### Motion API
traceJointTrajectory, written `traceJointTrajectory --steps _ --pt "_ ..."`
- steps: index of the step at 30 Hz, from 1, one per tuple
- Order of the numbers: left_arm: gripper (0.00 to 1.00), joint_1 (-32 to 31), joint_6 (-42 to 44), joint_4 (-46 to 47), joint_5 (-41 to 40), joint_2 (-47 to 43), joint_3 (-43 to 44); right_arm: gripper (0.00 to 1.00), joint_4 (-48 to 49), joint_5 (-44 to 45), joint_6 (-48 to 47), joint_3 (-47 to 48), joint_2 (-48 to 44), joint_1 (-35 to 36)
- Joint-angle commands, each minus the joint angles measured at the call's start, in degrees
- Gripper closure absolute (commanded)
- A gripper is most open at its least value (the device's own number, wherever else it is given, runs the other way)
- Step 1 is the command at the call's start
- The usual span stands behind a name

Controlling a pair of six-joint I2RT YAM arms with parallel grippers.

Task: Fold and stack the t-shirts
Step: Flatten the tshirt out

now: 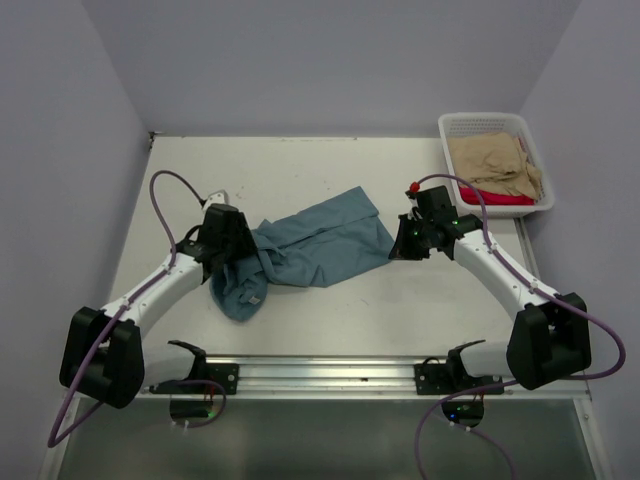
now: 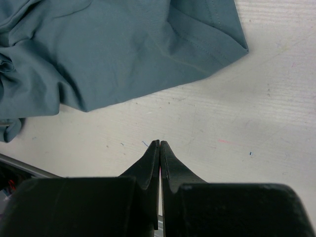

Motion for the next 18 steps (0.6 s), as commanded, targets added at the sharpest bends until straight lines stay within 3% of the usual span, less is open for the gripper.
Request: traceJointTrajectory --steps 1,8,18 --pt "0.39 0.15 0.73 2.85 -0.18 -1.00 -0.14 1.00 1.41 0.17 -0.23 0.19 0.44 0.19" --pt "0.59 0.15 2.05 4.87 0.79 -1.79 -1.02 1.00 1.67 -0.09 -0.14 0.28 0.79 0.19" --pt "0.65 0.15 2.93 6.90 -1.76 -0.56 -1.81 1.00 1.67 0.00 -0.41 0.10 0.61 0.19"
